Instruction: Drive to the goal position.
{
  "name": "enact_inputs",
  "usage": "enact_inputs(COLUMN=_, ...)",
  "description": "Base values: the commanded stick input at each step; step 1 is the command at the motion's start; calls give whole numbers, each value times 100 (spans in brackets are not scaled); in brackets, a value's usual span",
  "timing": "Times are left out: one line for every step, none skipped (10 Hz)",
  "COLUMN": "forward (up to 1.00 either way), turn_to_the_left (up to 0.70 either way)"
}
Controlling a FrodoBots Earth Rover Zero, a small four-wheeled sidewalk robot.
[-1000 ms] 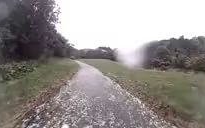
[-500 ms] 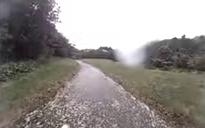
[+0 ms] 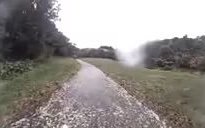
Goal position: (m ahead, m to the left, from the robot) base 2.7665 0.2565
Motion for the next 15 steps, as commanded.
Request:
enact_inputs(forward=50, turn_to_the_left=0)
enact_inputs(forward=50, turn_to_the_left=0)
enact_inputs(forward=50, turn_to_the_left=0)
enact_inputs(forward=50, turn_to_the_left=0)
enact_inputs(forward=50, turn_to_the_left=0)
enact_inputs(forward=50, turn_to_the_left=0)
enact_inputs(forward=50, turn_to_the_left=0)
enact_inputs(forward=50, turn_to_the_left=0)
enact_inputs(forward=50, turn_to_the_left=0)
enact_inputs(forward=50, turn_to_the_left=0)
enact_inputs(forward=50, turn_to_the_left=0)
enact_inputs(forward=50, turn_to_the_left=0)
enact_inputs(forward=50, turn_to_the_left=0)
enact_inputs(forward=50, turn_to_the_left=0)
enact_inputs(forward=50, turn_to_the_left=0)
